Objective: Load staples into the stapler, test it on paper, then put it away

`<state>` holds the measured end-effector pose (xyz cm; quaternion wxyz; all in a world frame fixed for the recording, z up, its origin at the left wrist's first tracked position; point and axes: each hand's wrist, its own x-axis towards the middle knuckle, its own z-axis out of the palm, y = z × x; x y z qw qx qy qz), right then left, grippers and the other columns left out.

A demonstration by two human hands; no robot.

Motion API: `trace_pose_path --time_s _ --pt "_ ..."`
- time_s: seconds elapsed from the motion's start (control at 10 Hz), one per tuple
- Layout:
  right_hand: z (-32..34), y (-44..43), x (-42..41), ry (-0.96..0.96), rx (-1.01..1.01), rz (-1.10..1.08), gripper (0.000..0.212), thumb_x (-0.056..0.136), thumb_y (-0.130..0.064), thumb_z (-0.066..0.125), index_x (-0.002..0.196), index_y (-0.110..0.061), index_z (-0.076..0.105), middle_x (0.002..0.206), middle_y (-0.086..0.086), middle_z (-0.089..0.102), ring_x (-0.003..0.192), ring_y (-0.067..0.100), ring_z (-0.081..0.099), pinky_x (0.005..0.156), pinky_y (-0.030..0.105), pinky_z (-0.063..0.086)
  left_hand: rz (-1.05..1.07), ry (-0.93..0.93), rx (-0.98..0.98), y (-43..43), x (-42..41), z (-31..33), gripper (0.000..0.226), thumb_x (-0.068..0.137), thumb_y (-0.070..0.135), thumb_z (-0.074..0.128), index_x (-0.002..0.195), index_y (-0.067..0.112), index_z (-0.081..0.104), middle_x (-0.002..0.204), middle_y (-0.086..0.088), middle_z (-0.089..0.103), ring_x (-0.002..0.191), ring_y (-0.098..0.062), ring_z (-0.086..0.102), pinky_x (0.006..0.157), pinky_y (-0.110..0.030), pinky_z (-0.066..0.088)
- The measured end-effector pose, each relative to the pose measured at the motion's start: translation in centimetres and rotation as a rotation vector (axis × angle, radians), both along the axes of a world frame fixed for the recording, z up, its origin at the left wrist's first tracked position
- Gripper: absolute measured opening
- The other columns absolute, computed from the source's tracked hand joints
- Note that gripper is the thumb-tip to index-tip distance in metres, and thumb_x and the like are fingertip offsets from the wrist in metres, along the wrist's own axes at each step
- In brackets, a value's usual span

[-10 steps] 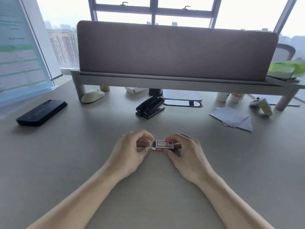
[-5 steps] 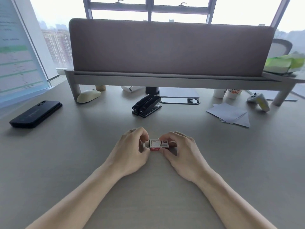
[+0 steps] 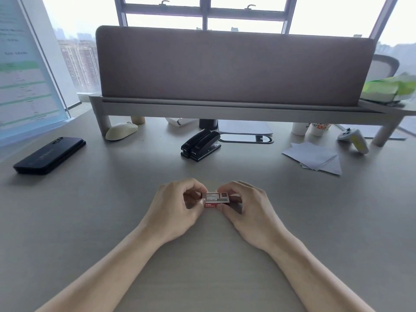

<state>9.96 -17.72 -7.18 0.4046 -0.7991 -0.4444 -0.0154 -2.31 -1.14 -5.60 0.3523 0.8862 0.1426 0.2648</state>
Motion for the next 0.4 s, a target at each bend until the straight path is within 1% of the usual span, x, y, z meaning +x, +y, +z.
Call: trace_pose_path --time_s 0.1,0.2,0.3,0.4 --pt "-0.1 0.0 0.0 -0.003 0.0 -0.004 0.017 0.091 -0.022 0.079 0.106 -0.03 0.074 0.102 -0.013 0.073 0.098 0.005 0.07 0.091 0.029 0.056 -0.007 -0.002 0.018 0.0 0.0 -0.2 0.019 0.084 0.013 0.078 0.092 0.03 0.08 0.078 0.017 0.077 0.078 0.003 0.073 0.078 -0.018 0.058" --pt "0.0 -0.1 0.1 0.005 -0.001 -0.001 0.019 0.091 -0.023 0.078 0.108 -0.03 0.074 0.102 -0.014 0.073 0.099 0.004 0.069 0.092 0.027 0.055 -0.053 -0.004 0.016 0.2 0.0 -0.5 0.021 0.085 0.016 0.082 0.1 0.03 0.082 0.084 0.018 0.078 0.081 0.003 0.073 0.081 -0.017 0.057" --pt "0.1 -0.3 -0.1 -0.003 -0.039 0.032 0.026 0.092 -0.026 0.076 0.117 -0.03 0.072 0.11 -0.015 0.071 0.104 0.005 0.069 0.096 0.03 0.056 -0.072 -0.011 0.046 0.3 0.0 -0.8 0.024 0.086 0.018 0.082 0.106 0.031 0.081 0.09 0.018 0.078 0.084 0.002 0.073 0.082 -0.019 0.058" --pt "1.7 -1.5 0.5 0.0 -0.031 -0.012 0.033 0.095 -0.032 0.075 0.128 -0.033 0.07 0.122 -0.018 0.068 0.115 0.002 0.066 0.102 0.028 0.056 -0.092 -0.019 0.074 0.3 0.2 -0.9 0.022 0.091 0.017 0.077 0.108 0.032 0.079 0.1 0.02 0.076 0.089 -0.001 0.071 0.082 -0.016 0.055"
